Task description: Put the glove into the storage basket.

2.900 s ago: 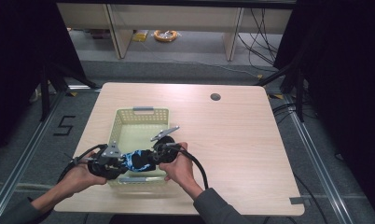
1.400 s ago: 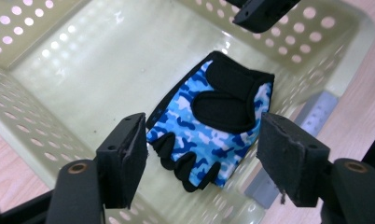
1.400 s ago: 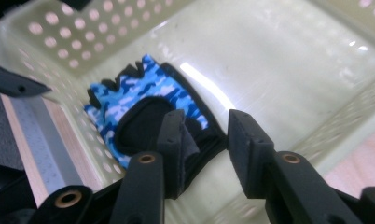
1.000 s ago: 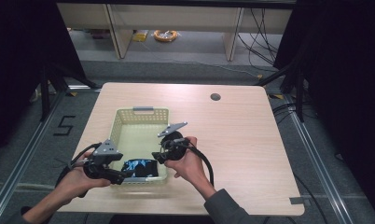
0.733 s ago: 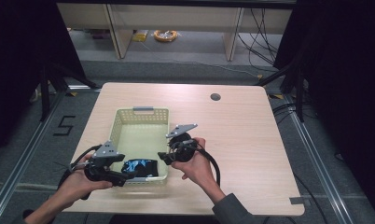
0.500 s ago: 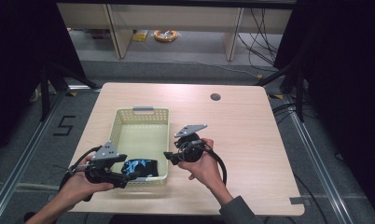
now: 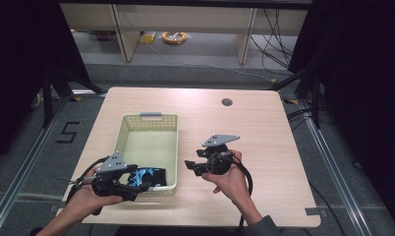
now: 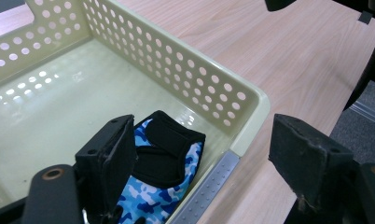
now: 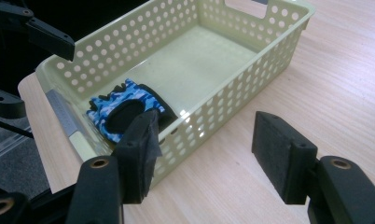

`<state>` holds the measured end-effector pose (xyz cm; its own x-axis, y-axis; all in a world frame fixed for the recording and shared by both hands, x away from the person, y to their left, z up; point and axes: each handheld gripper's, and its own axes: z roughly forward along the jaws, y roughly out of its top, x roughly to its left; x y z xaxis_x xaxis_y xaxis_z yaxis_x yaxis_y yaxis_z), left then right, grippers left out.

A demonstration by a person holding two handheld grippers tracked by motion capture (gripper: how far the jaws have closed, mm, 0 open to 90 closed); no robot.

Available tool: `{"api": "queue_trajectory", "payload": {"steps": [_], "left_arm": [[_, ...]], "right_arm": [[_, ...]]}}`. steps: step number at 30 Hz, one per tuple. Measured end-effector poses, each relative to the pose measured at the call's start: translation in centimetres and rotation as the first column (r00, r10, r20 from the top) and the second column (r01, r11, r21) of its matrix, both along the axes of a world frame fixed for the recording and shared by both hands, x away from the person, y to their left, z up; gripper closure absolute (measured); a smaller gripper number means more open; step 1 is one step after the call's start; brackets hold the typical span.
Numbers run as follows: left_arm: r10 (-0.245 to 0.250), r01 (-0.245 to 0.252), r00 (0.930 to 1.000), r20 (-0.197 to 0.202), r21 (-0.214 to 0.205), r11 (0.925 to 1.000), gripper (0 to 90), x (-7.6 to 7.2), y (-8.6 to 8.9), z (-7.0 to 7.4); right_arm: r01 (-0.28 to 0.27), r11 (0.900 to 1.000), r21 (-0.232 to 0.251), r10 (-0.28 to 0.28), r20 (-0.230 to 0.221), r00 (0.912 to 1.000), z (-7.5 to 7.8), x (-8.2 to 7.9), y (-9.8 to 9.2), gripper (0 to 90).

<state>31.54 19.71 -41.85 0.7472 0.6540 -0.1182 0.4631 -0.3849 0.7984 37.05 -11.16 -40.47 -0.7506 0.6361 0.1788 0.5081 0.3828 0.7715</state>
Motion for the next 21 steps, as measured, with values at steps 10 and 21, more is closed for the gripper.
{"api": "queue_trajectory", "payload": {"steps": [10,21], "left_arm": [[-0.004,0.004,1.0,0.007,-0.01,0.9999,22.3,-0.2,-0.4,-0.2],[-0.026,0.027,0.9992,0.029,-0.044,0.9987,22.0,-0.6,-1.4,-0.5]], "right_arm": [[0.012,0.9997,0.023,-0.012,0.019,0.9997,-0.1,-0.6,-1.5,41.1],[0.025,0.9971,0.073,-0.027,0.031,0.9992,-0.1,-1.9,-2.8,37.5]]}}
